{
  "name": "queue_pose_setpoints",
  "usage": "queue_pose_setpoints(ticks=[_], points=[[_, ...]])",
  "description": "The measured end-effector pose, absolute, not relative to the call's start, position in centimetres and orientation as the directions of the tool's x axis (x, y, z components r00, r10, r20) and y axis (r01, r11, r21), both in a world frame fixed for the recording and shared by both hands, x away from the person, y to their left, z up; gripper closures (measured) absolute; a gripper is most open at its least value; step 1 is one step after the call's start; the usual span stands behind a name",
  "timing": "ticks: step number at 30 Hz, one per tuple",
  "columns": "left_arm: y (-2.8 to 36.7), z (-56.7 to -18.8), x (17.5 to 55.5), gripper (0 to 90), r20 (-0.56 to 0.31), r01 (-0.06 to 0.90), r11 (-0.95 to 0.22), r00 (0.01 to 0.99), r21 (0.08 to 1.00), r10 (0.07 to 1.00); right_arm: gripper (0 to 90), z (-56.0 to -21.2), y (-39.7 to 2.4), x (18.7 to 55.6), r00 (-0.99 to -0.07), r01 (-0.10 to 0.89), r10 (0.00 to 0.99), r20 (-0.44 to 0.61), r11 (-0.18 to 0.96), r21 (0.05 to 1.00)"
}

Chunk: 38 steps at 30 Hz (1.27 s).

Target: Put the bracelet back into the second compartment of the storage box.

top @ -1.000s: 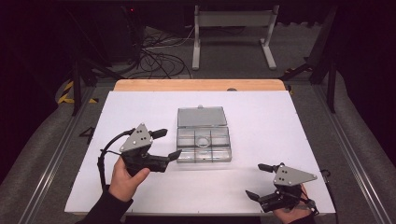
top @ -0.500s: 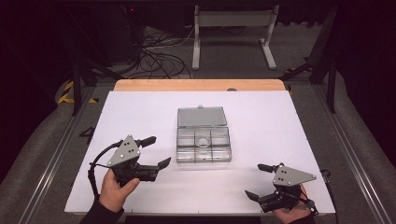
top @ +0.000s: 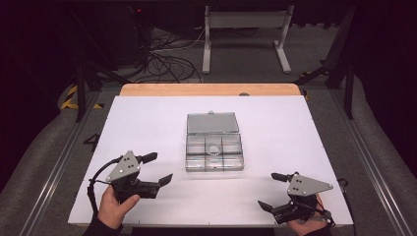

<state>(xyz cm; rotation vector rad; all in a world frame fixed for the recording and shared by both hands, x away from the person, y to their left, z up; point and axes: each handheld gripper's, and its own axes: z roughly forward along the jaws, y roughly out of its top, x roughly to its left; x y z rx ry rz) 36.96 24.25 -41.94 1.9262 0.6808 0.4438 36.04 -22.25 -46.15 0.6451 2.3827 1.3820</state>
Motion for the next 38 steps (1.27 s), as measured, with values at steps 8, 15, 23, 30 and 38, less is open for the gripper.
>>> queue_pose_setpoints(ticks=[8, 15, 23, 30, 38], points=[[25.2, -43.5, 36.3, 16.4, 0.030, 0.256, -0.363, 0.780, 0.896, 0.625, 6.0, -46.1, -22.3, 36.0, -0.849, 0.224, 0.526, -0.042, 0.430, 0.874], [25.5, -44.6, 35.5, 16.0, 0.033, 0.256, -0.358, 0.772, 0.898, 0.635, 6.0, -46.1, -22.3, 36.0, -0.848, 0.223, 0.528, -0.042, 0.429, 0.875], [25.9, -45.7, 35.1, 16.1, 0.008, 0.290, -0.369, 0.777, 0.883, 0.629, 6.0, -46.1, -22.4, 36.0, -0.850, 0.221, 0.525, -0.043, 0.430, 0.875], [25.8, -46.2, 35.0, 16.2, -0.029, 0.326, -0.380, 0.791, 0.866, 0.612, 5.9, -46.2, -22.5, 36.0, -0.849, 0.225, 0.527, -0.039, 0.429, 0.875], [25.9, -46.0, 34.9, 16.2, -0.012, 0.309, -0.366, 0.778, 0.878, 0.629, 5.9, -46.2, -22.5, 36.1, -0.851, 0.224, 0.524, -0.040, 0.430, 0.875]])
